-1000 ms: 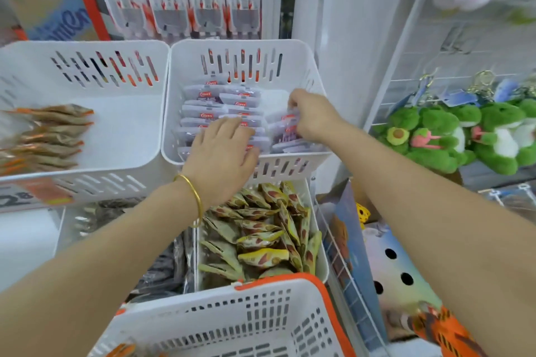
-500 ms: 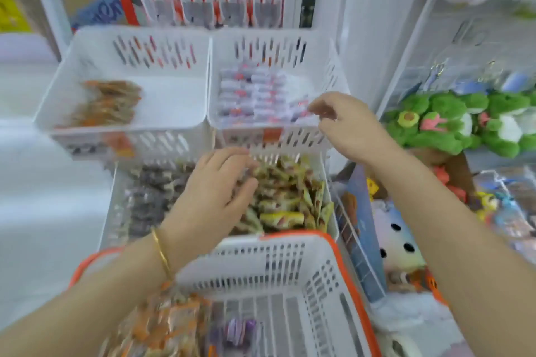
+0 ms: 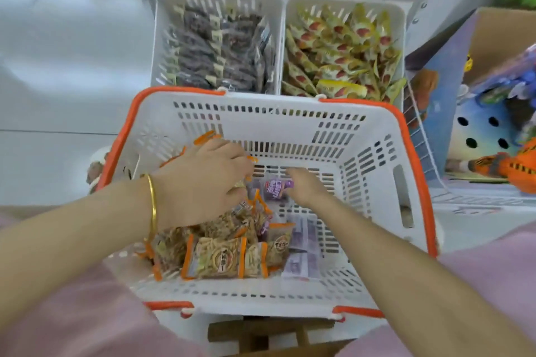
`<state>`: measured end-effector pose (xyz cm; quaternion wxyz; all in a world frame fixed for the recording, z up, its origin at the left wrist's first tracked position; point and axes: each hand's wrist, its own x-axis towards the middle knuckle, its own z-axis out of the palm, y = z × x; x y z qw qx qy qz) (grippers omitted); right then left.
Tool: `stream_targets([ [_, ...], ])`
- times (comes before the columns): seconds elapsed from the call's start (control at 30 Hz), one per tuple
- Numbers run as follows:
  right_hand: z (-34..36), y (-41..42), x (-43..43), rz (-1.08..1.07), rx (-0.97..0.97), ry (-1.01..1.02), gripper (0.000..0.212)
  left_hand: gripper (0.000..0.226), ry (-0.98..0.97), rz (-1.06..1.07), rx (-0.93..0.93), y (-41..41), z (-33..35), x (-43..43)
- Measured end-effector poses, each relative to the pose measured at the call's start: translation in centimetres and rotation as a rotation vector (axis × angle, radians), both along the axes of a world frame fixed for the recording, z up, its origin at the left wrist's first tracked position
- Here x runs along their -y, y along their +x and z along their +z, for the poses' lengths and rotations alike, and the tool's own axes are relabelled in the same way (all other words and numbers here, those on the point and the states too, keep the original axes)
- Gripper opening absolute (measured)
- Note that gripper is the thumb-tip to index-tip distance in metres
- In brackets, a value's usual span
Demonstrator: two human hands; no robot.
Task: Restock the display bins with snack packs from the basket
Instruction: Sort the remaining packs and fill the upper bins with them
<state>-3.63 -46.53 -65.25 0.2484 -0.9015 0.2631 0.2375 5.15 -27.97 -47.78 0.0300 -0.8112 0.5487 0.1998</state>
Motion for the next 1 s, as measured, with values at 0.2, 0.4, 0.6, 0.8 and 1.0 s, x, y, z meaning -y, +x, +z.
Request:
stream_targets([
  [0.2,-5.2,1.0,-1.6,0.025,-0.147,-0.232,0.046,0.037,0.052,0.083,-0.014,1.4,-1.8,-1.7],
  [0.4,-5.5,0.6,-1.8,-0.081,0.139,0.138,0.056,0.035,0.074,0.13,-0.081,1.6,-2.2,-1.5],
  [0.6,-6.0,3.9,-0.6,0.072,-0.102,0.232,0.055,0.035,0.077,0.164,-0.15,1.3,-2.6,-1.7],
  [0.8,-6.2,6.1,-0.8,0.112,-0.14,0.249,0.044,0.036,0.078,0.194,-0.185,1.5,-2.6,-1.7],
  [1.0,-6.6,6.1,-1.2,-0.21,-0.022,0.337,0.025,0.035,0.076,0.214,-0.186,1.5,-2.2,-1.1],
])
